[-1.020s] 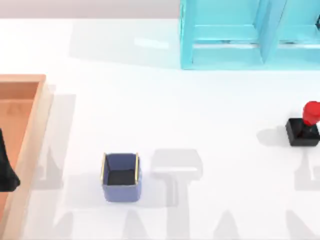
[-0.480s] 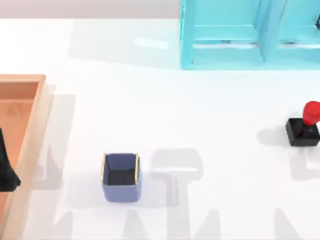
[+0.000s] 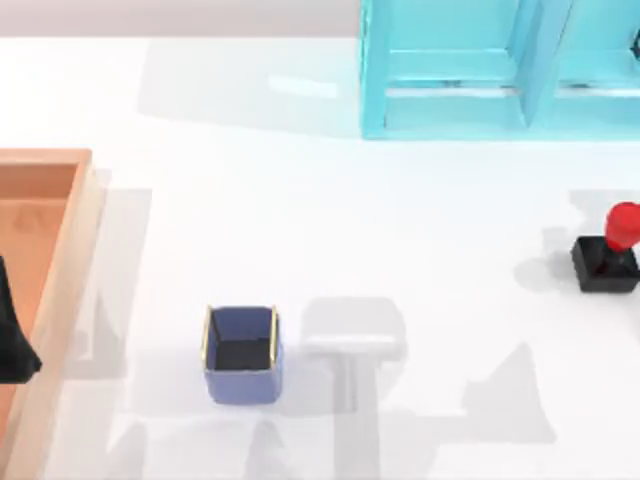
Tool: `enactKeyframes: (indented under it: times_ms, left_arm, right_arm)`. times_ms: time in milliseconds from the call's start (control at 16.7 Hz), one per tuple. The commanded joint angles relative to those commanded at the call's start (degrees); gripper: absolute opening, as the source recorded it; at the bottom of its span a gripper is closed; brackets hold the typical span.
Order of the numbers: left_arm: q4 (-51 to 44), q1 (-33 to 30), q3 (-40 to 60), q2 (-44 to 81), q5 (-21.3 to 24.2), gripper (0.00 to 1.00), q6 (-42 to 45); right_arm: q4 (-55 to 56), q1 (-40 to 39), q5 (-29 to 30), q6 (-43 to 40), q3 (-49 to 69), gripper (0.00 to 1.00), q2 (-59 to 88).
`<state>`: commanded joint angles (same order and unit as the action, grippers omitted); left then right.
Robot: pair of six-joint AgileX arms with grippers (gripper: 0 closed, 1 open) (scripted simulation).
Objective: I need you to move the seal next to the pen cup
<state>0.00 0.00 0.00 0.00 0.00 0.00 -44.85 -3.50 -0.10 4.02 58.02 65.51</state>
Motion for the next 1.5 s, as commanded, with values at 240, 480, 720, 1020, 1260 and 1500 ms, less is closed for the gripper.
enactKeyframes:
  times_ms: [240, 480, 720, 1020, 1260, 1500]
  left_arm:
    - [0.0, 0.0, 0.0, 0.0, 0.0, 1.0, 0.0]
    - [0.0, 0.0, 0.0, 0.0, 0.0, 1.0, 0.0]
    - [0.0, 0.0, 0.0, 0.0, 0.0, 1.0, 0.0]
    - [0.0, 0.0, 0.0, 0.0, 0.0, 1.0, 0.0]
    - [0.0, 0.0, 0.0, 0.0, 0.0, 1.0, 0.0]
    - [0.0, 0.0, 0.0, 0.0, 0.0, 1.0, 0.0]
  right_arm:
    - [-15.2, -1.1, -0.1, 1.4, 18.7, 1.0, 22.3]
    - [-26.5, -2.0, 0.0, 2.4, 33.9, 1.0, 38.5]
    - [-32.5, -2.5, 0.1, 2.9, 43.4, 1.0, 47.7]
    - [-33.4, -2.6, 0.2, 3.0, 44.7, 1.0, 49.0]
    - [-31.1, -2.4, 0.2, 2.9, 42.4, 1.0, 49.4]
    - [-20.4, -2.6, 0.2, 3.1, 34.2, 1.0, 50.9]
